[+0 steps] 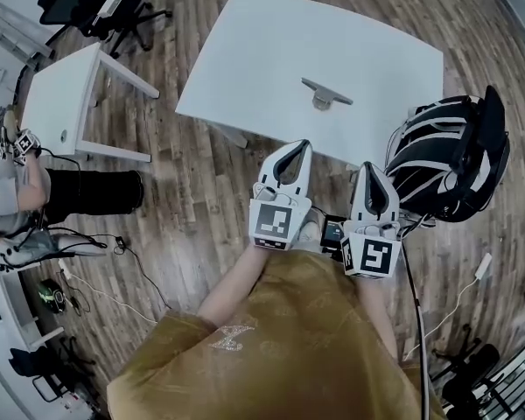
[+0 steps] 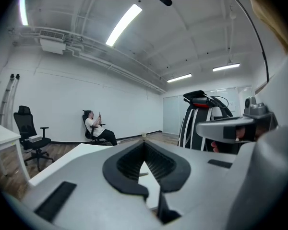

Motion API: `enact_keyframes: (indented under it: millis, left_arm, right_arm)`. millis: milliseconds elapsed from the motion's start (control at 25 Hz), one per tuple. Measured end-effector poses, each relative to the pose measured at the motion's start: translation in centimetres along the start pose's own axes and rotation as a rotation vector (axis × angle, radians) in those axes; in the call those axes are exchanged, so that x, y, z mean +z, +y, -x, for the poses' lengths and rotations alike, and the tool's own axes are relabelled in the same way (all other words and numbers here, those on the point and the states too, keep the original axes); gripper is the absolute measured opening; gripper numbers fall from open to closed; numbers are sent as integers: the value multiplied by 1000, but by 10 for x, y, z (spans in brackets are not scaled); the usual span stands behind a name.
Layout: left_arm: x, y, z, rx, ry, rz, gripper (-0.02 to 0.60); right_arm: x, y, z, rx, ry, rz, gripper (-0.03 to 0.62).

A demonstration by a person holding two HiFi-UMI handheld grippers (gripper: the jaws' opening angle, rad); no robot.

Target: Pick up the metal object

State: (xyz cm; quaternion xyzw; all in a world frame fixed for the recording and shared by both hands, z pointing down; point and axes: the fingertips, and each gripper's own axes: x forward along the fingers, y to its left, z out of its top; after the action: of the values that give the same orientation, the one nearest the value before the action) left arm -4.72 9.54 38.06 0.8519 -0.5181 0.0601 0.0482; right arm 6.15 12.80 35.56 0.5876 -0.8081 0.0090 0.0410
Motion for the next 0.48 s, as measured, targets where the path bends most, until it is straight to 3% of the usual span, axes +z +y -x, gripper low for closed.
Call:
enact_keyframes:
  millis: [120, 480]
  left_arm:
    - [-2, 13, -10, -19, -3, 26, 6]
    - [-15, 30, -41, -75, 45, 10, 6]
  right_arm:
    - [-6, 3, -17, -10, 17, 7, 0]
    - [-14, -6, -38, -78, 45, -9, 0]
